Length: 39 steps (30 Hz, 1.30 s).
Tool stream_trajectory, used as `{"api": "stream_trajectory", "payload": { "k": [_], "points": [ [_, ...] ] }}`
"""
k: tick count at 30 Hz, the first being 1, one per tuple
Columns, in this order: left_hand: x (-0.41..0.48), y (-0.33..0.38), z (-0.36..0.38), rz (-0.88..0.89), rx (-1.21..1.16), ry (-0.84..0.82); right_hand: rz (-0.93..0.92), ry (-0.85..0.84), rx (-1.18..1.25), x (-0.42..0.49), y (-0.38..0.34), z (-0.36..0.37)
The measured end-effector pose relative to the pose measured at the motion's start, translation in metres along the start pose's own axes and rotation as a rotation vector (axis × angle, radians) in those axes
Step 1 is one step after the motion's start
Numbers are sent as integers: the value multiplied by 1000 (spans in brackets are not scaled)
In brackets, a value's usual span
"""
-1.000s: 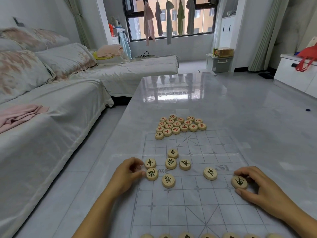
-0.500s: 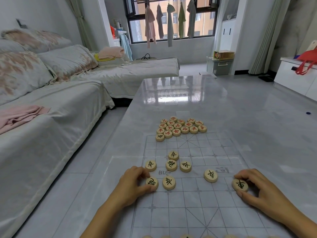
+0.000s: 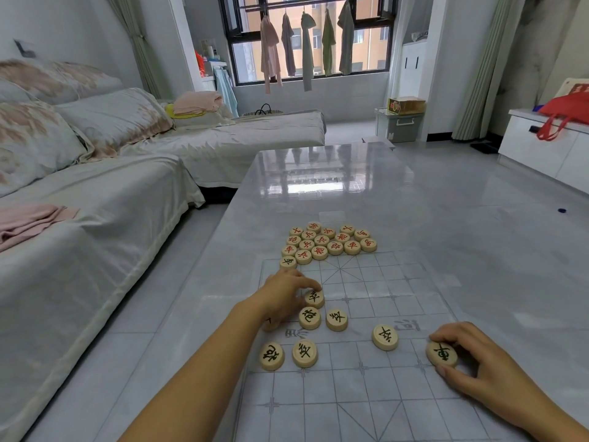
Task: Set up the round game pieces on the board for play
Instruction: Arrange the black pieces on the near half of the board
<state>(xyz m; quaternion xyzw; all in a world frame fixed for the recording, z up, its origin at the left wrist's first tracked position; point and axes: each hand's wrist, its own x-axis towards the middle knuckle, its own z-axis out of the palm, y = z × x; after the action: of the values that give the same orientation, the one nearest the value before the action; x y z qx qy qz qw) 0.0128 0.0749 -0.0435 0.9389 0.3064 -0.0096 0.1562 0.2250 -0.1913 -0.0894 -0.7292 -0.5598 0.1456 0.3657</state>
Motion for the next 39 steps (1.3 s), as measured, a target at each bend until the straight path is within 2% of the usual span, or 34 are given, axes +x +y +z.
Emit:
{"api": "stream_trajectory", "payload": {
  "k": [6,12,17,24,31,39],
  "points": [
    [-23,-12,6,-143,37,97,-14,6,0,1,-2,0],
    [-82,-10,15,-128,-305,348,-12,0,1,-2,-4,0],
    [-102,-15,29,-179,-314,353,-24,-19,-18,-4,-8,0],
    [-100,-7,48,-134,-343,444,-7,-29,-5,-3,-6,1],
    [-101,-8,53,-187,-561,532,3,-11,-2,-3,-5,1],
    [-93,-7,55,-183,-547,595,-30,-34,-61,-2,-6,2]
  ]
}}
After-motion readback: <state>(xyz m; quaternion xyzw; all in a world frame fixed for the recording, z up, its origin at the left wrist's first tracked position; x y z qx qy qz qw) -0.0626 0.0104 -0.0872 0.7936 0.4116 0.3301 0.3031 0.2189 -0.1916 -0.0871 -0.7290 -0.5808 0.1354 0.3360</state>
